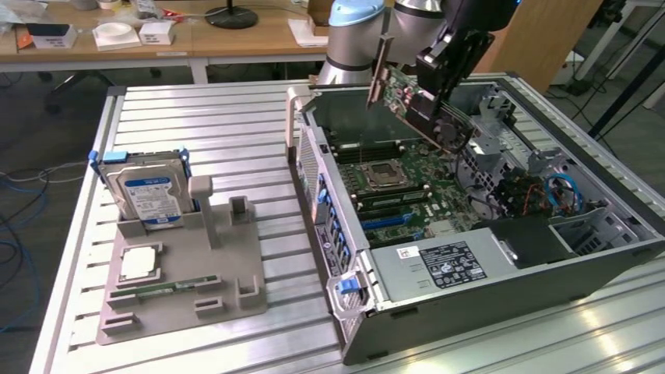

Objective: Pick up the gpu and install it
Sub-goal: 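Insert the gpu into the slot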

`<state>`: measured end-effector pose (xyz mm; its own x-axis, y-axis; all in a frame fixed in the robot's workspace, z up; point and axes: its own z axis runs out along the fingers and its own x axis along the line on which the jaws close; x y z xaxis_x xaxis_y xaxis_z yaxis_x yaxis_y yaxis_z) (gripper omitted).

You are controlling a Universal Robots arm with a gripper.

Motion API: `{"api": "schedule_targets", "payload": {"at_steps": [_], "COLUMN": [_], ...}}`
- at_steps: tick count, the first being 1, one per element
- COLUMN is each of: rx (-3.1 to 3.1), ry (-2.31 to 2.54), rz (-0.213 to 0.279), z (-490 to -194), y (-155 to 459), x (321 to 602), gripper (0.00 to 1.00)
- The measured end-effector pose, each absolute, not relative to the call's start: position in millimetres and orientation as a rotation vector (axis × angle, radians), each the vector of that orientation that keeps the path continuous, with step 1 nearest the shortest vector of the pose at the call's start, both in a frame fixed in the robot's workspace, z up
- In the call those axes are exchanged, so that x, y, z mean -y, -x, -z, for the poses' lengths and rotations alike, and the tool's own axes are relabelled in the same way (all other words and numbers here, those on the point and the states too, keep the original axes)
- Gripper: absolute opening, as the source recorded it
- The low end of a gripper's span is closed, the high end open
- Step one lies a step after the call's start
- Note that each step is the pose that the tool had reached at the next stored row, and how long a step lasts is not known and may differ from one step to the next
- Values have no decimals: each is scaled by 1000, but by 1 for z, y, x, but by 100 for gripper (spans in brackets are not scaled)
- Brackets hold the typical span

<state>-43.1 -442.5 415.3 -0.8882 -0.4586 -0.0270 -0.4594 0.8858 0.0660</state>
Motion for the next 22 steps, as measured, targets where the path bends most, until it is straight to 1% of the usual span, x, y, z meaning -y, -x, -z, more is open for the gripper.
{"api": "schedule_targets", "payload": {"at_steps": [22], "rx": [-3012], "ry": [857], "rz": [-111], "z": [-415], "y": [43], "x": [442], "gripper": [26]}}
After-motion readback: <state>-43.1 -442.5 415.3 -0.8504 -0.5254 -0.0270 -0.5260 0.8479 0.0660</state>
